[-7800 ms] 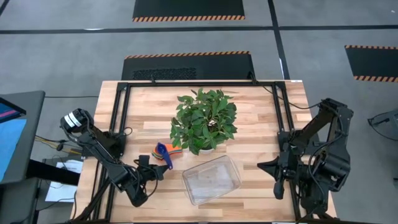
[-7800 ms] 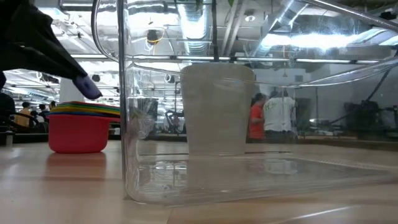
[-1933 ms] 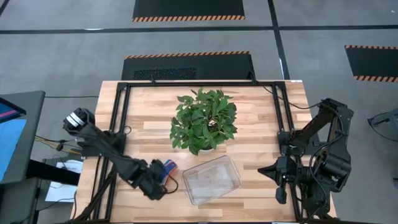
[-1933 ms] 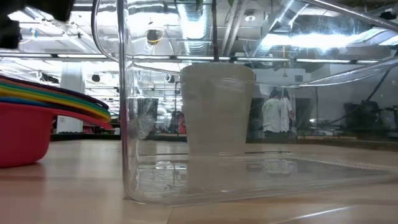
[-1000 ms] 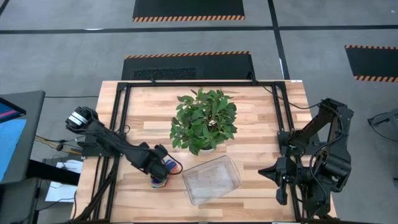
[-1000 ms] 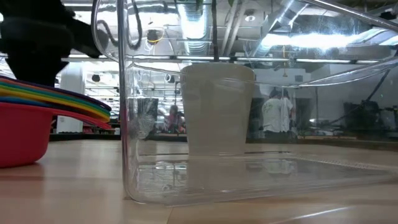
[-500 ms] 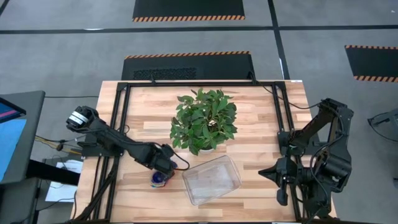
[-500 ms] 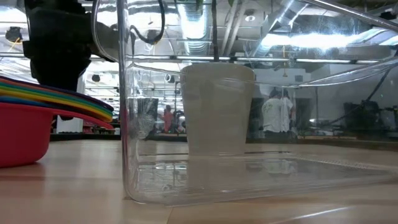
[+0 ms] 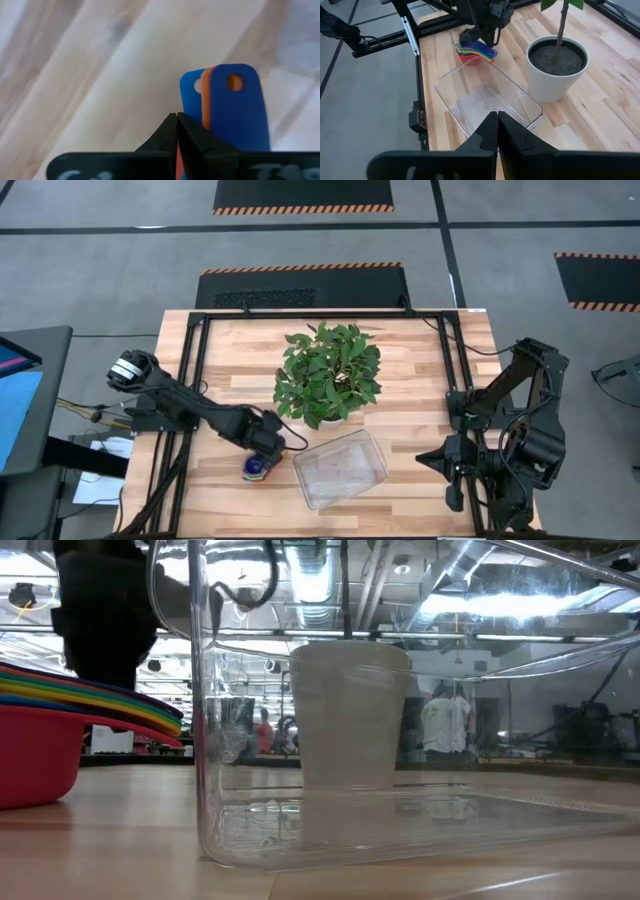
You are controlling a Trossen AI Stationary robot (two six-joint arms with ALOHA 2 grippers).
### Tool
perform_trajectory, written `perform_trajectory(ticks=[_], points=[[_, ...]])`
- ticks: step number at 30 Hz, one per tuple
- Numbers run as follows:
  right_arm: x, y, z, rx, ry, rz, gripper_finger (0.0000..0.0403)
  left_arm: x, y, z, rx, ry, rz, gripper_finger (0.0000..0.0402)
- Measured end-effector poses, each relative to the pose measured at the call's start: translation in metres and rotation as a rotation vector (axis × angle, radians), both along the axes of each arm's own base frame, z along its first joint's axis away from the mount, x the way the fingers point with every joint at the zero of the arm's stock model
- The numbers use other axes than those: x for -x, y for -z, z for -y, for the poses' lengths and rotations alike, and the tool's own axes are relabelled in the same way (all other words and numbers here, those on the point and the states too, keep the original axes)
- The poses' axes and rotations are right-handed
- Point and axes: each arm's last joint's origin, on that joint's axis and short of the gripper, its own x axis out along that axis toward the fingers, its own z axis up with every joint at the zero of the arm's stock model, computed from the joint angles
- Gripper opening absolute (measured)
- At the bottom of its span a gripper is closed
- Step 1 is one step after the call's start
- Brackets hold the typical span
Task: Nest measuring cups in basket
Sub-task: Put the stacked measuring cup into the transparent bin
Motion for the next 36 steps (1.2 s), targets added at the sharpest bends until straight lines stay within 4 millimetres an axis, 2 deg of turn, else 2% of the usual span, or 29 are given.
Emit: perform_trajectory(ticks=[8,13,16,20,25,31,36], points=[[0.000,0.000,0.000,0.010,-0.015,-0.008,0.0027,-0.004,-0.004,-0.002,0.003,0.011,0.055,0.0000],[0.000,0.000,0.000,0.007,-0.014,-0.008,0.0027,0.005,-0.001,-0.005,-0.032,0.006,-0.047,0.0000],[0.000,0.000,0.000,0.006,-0.013,-0.008,0.0027,0.002,0.003,-0.006,-0.016,0.031,-0.064,0.0000],[0.000,0.000,0.000,0.009,-0.016,-0.009,0.0027,-0.006,0.000,-0.006,0.004,0.034,0.022,0.0000],[0.000,0.000,0.000,0.012,-0.018,-0.010,0.0027,-0.013,-0.004,-0.002,0.037,0.116,0.100,0.0000],[0.000,0.000,0.000,0.012,-0.018,-0.011,0.0027,-0.004,-0.001,-0.007,-0.016,0.056,0.009,0.0000],[0.000,0.000,0.000,0.012,-0.018,-0.010,0.0027,-0.001,0.000,-0.010,-0.063,-0.033,-0.001,0.0000]])
